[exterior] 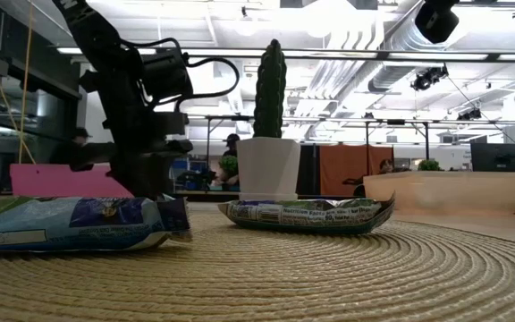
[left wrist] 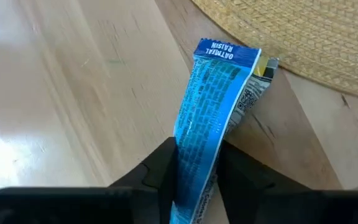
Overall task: Pick and place Granola Bars by type
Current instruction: Put the blue granola bar into the red bin
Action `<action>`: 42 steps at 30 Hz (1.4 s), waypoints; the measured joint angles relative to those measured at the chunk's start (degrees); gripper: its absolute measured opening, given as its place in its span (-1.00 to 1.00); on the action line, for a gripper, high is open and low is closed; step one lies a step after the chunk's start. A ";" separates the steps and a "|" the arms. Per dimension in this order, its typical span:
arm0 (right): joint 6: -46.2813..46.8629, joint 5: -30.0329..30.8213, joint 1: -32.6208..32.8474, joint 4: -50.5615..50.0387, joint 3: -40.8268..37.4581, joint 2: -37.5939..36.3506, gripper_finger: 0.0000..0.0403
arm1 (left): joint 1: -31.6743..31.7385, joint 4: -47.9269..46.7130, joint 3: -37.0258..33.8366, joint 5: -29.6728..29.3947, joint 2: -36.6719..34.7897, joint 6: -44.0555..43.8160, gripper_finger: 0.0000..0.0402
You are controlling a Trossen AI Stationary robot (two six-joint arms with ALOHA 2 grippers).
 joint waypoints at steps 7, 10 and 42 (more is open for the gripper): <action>0.00 0.00 0.00 0.01 0.00 0.04 -0.20 | 0.02 0.33 0.00 -1.70 0.00 -5.33 -0.65; 0.00 0.00 0.00 0.00 0.00 0.04 -0.20 | 0.02 -0.59 0.85 -1.72 -0.15 -8.27 -0.69; -0.46 0.68 -0.02 -0.01 -0.04 0.07 -0.20 | 9.77 -8.52 23.76 37.34 -16.06 -49.04 -0.72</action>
